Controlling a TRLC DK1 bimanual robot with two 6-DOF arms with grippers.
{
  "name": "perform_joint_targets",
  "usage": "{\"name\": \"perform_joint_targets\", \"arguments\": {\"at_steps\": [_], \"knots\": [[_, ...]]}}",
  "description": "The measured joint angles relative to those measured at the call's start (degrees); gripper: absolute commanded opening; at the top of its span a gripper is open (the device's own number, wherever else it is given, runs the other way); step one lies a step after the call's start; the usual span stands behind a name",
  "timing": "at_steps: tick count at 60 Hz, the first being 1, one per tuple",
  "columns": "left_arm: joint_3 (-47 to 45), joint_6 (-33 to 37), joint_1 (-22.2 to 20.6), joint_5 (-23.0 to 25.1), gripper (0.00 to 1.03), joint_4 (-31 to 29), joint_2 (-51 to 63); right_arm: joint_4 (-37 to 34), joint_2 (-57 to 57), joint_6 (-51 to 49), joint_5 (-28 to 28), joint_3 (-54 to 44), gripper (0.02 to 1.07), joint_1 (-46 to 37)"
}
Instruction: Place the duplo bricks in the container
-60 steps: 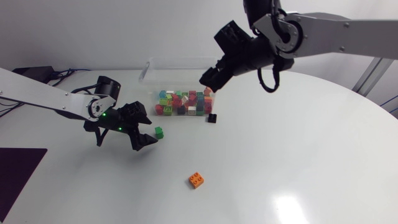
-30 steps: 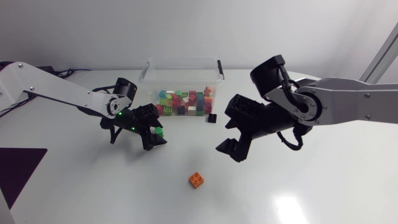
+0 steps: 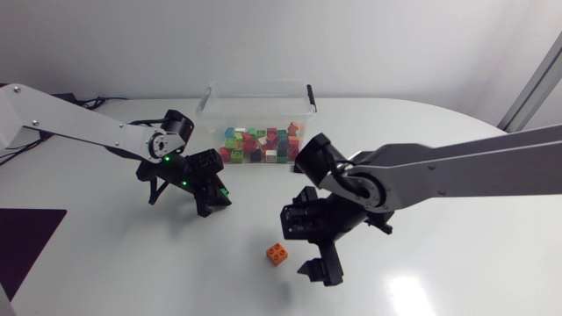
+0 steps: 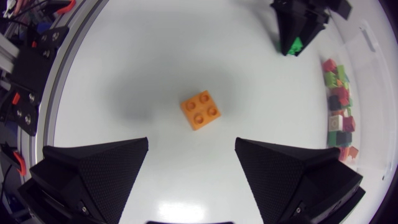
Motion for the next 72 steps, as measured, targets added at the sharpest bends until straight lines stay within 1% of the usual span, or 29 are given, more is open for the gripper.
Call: {"name": "perform_joint_targets", "arguments": {"at_steps": [6,19,24,28,33,40,47,56,66,70,72], "knots": [[-0.8,0.0,0.0,0.0,0.26,-2.0,-3.8,-1.5,2.7,-2.3,0.2,1.6,1.02,1.3],[-2.0,0.0,0.0,0.0,0.26,-6.6,-13.7,-3.0,7.1,-5.3,0.1,7.5,1.01,1.3],[-2.0,-0.1,0.0,0.0,0.26,-7.6,-16.9,-3.7,8.8,-6.6,0.1,8.8,0.98,1.4],[-2.0,-0.3,0.0,0.0,0.26,-8.0,-19.0,-4.3,10.6,-7.4,0.0,9.9,0.93,1.6],[-2.1,-1.4,0.0,0.0,0.26,-8.8,-21.7,-4.9,12.5,-8.2,-0.3,11.0,0.91,2.0],[-2.1,-1.9,0.0,0.0,0.26,-10.0,-24.3,-5.9,14.1,-9.7,-1.0,12.3,0.79,2.1],[-1.7,-3.3,-0.1,0.0,0.26,-10.4,-25.6,-7.6,14.8,-10.9,-1.6,13.4,0.62,2.1],[0.3,-5.3,-0.5,0.0,0.26,-10.5,-25.6,-8.8,15.0,-12.3,-2.6,14.2,0.61,2.1],[2.5,-7.0,-1.1,0.0,0.26,-10.6,-25.6,-9.4,16.1,-12.6,-3.3,14.9,0.31,2.1],[3.8,-7.6,-1.2,0.0,0.26,-10.6,-25.6,-9.4,16.4,-12.6,-3.5,14.9,0.21,2.1],[4.6,-7.9,-1.2,0.0,0.26,-10.5,-25.6,-9.4,16.4,-12.6,-3.8,14.9,0.19,2.1]]}}
